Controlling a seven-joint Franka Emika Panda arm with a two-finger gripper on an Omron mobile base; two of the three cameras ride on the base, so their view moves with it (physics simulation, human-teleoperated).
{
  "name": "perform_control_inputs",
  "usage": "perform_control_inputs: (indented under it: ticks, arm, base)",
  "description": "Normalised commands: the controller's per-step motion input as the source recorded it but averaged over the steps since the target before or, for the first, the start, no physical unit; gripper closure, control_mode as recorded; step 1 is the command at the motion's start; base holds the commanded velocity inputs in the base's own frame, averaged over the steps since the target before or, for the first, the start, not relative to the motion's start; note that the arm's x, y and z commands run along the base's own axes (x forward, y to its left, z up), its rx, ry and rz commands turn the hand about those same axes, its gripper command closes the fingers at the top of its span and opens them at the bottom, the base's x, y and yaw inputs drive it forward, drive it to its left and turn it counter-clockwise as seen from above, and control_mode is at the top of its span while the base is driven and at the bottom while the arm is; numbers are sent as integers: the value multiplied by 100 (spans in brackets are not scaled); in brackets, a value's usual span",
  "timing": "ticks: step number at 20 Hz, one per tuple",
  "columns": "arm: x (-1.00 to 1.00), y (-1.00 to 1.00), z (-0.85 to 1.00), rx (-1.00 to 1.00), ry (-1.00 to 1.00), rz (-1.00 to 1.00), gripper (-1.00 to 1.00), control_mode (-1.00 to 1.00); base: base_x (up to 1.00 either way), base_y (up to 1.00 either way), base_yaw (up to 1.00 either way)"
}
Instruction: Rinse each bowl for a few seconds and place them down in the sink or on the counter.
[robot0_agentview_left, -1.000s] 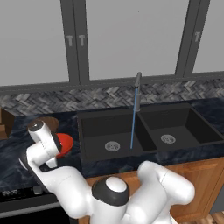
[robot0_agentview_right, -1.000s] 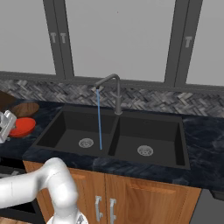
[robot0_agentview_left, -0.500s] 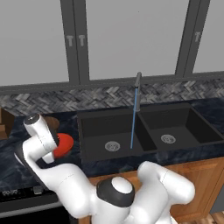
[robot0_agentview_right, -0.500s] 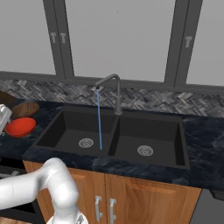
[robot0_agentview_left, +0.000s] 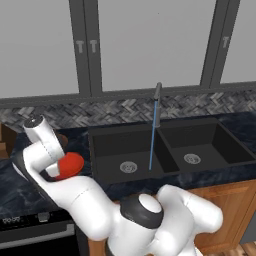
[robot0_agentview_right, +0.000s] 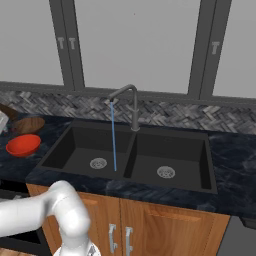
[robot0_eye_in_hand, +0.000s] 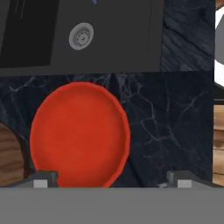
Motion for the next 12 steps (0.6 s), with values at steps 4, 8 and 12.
perform_control_inputs:
  ticks: [4, 8, 12]
  arm:
    - [-20, -8, 60, 4, 0, 0, -100, -100]
    - [-19, -19, 65, 8, 0, 0, -100, -100]
    - [-17, -29, 57, 12, 2, 1, -100, -100]
  base:
    - [0, 0, 0]
    - [0, 0, 0]
    - [0, 0, 0]
